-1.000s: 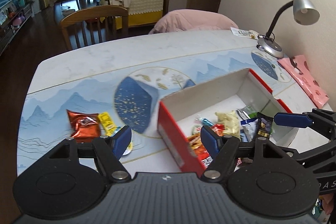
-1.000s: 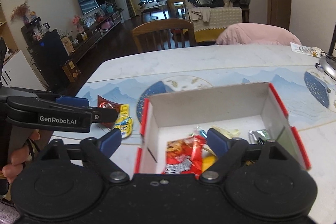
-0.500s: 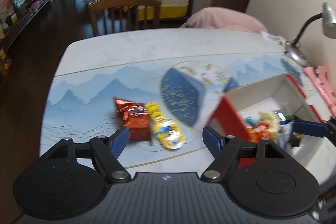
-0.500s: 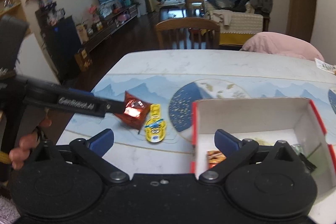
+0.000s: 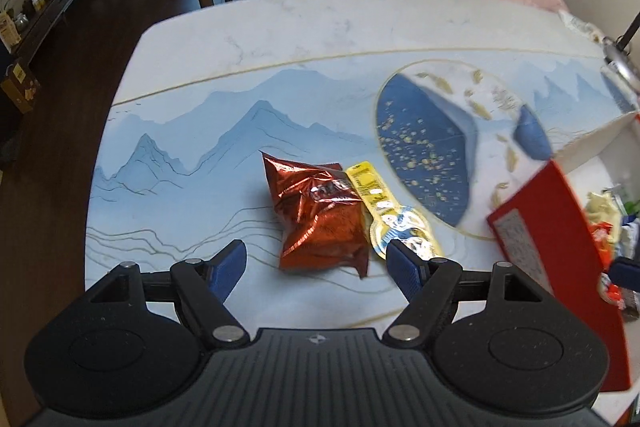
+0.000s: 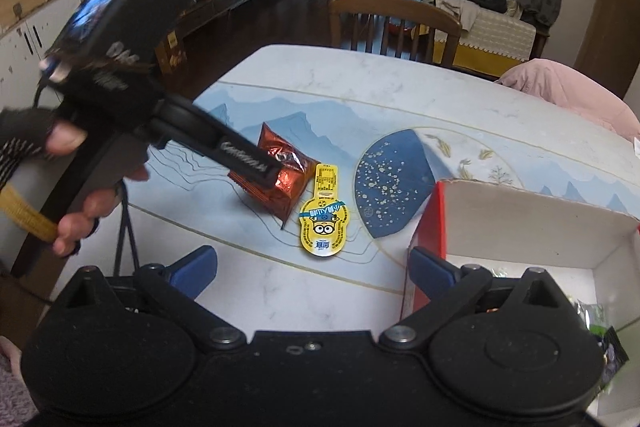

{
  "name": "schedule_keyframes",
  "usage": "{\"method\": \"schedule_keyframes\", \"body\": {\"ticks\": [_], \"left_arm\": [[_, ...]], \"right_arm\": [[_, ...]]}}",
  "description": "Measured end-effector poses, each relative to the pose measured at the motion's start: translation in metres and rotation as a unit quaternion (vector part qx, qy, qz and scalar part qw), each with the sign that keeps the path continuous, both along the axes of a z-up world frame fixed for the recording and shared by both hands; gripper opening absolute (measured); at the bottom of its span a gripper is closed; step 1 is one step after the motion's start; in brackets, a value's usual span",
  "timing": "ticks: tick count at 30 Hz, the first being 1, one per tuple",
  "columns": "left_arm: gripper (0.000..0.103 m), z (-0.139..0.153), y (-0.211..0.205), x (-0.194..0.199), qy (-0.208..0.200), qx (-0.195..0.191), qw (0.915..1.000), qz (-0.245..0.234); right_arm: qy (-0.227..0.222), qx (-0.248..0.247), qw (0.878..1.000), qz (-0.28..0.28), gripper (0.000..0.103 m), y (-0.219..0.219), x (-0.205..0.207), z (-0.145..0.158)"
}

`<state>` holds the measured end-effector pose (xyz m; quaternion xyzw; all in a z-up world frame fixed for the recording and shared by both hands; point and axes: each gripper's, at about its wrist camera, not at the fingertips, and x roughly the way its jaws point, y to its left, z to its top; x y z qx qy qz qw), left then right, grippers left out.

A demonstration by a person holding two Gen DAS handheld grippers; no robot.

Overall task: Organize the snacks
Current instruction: 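Withdraw both tools from the box toward the copper bag and yellow stick, then grasp the copper-foil bag with the left gripper while the right grasps the yellow Minion stick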

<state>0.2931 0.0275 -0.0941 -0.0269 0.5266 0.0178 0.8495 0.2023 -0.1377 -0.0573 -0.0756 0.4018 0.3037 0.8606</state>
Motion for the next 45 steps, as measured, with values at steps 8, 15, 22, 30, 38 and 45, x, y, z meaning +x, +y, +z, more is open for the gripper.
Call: {"method": "schedule_keyframes", "body": {"ticks": [8, 15, 22, 30, 38, 45], "left_arm": [[0.077, -0.028, 0.009, 0.037, 0.045, -0.009, 0.9989, 0.011], [0.077, -0.048, 0.017, 0.054, 0.073, -0.036, 0.9966, 0.013], [0.077, -0.06, 0.022, 0.06, 0.084, -0.059, 0.9947, 0.009], [0.066, -0.065, 0.046, 0.053, 0.077, -0.072, 0.9939, 0.032], [0.061, -0.063, 0.068, 0.04, 0.064, -0.082, 0.993, 0.055], [0.06, -0.06, 0.079, 0.025, 0.056, -0.091, 0.9917, 0.072]], "right_arm": [[0.007, -0.037, 0.999, 0.031, 0.099, 0.031, 0.027, -0.023], [0.012, -0.069, 0.997, 0.035, 0.094, 0.059, 0.054, -0.045], [0.024, -0.096, 0.994, 0.039, 0.086, 0.078, 0.071, -0.065], [0.03, -0.112, 0.993, 0.029, 0.077, 0.09, 0.084, -0.083], [0.053, -0.096, 0.994, 0.015, 0.069, 0.089, 0.097, -0.095], [0.056, -0.081, 0.995, 0.015, 0.051, 0.089, 0.093, -0.093]]}}
